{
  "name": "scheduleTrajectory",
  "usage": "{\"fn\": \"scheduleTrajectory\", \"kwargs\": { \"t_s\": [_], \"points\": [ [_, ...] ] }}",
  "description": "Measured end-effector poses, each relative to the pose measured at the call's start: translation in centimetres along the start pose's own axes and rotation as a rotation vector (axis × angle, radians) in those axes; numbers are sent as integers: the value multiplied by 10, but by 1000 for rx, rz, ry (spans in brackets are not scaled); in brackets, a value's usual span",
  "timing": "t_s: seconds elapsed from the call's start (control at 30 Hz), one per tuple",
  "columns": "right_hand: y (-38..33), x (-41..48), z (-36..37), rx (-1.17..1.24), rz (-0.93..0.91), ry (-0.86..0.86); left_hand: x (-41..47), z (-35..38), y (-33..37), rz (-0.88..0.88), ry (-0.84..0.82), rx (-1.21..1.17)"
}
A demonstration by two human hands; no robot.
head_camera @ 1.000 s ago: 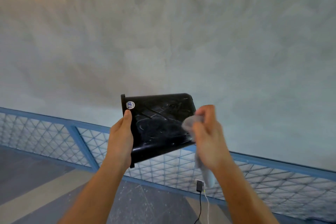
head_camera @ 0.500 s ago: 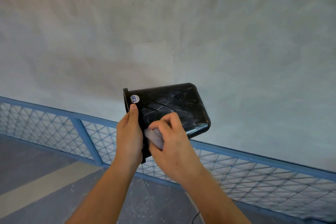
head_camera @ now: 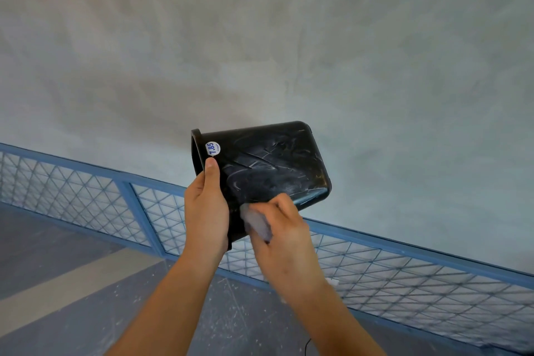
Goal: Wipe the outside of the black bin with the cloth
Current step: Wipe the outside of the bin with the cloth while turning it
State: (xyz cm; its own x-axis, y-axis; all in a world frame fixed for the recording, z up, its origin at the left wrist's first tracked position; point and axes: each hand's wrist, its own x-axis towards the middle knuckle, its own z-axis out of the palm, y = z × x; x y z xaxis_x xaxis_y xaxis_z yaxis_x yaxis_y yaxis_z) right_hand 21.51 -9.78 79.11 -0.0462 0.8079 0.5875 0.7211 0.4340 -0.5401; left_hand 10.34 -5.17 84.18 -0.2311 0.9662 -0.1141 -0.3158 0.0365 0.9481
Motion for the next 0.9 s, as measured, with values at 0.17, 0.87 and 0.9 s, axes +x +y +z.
{"fn": "scheduleTrajectory", "kwargs": {
  "t_s": [0.17, 0.87, 0.9],
  "points": [
    [-9, 12, 10, 0, -5, 67, -1, 2, -4, 29, 29, -11],
    [9, 15, -2, 117, 257, 314, 5, -3, -9, 111, 50, 189],
    [0, 11, 5, 101, 199, 274, 5, -3, -9, 108, 56, 176]
  ]
}}
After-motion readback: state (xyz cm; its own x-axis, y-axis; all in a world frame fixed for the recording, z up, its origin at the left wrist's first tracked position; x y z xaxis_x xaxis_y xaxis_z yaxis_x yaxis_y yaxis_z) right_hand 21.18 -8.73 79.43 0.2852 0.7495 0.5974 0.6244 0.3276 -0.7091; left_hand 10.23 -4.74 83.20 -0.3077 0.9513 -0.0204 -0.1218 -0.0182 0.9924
